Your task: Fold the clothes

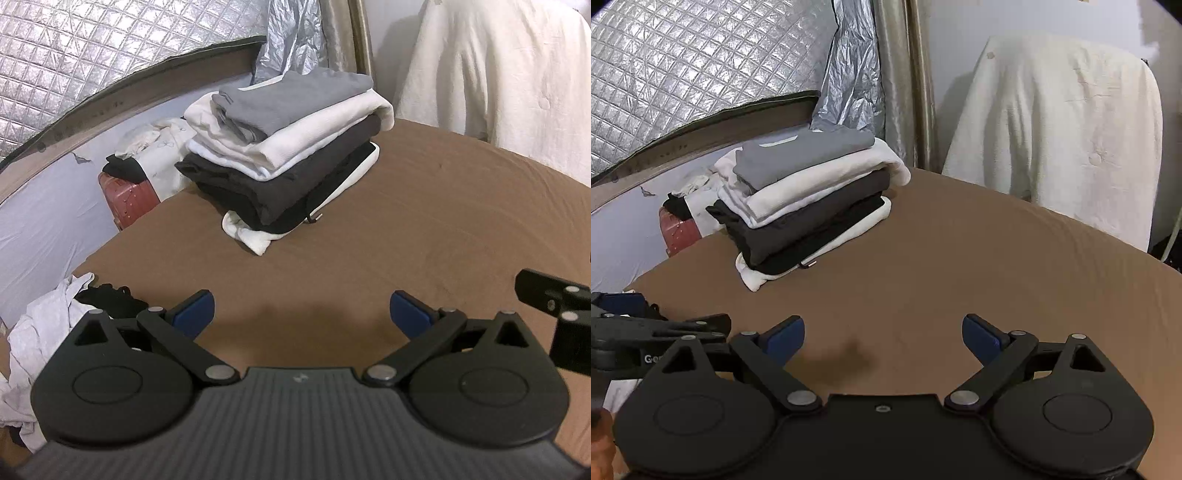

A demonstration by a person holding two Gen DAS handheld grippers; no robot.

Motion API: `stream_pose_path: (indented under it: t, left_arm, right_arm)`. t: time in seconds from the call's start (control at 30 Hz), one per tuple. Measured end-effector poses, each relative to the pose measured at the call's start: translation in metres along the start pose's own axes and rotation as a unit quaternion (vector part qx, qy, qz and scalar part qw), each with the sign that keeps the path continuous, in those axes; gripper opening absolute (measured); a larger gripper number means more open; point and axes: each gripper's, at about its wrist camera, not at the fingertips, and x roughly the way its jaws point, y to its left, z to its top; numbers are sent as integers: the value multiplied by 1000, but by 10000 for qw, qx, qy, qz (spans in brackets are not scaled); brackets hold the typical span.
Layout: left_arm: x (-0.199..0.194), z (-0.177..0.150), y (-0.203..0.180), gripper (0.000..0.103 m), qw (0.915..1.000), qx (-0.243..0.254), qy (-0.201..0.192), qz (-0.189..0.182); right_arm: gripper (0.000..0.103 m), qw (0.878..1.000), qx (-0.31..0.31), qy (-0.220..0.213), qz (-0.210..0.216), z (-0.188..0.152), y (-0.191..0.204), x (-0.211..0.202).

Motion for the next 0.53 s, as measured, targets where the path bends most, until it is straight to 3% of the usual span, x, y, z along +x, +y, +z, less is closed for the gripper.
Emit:
stream_pose_path:
  t: [0.53]
  left_arm:
    - [4,-2,4,103,9998,149,-105,86]
  right_arm:
    - [95,9994,265,211,-18,-8,10,11]
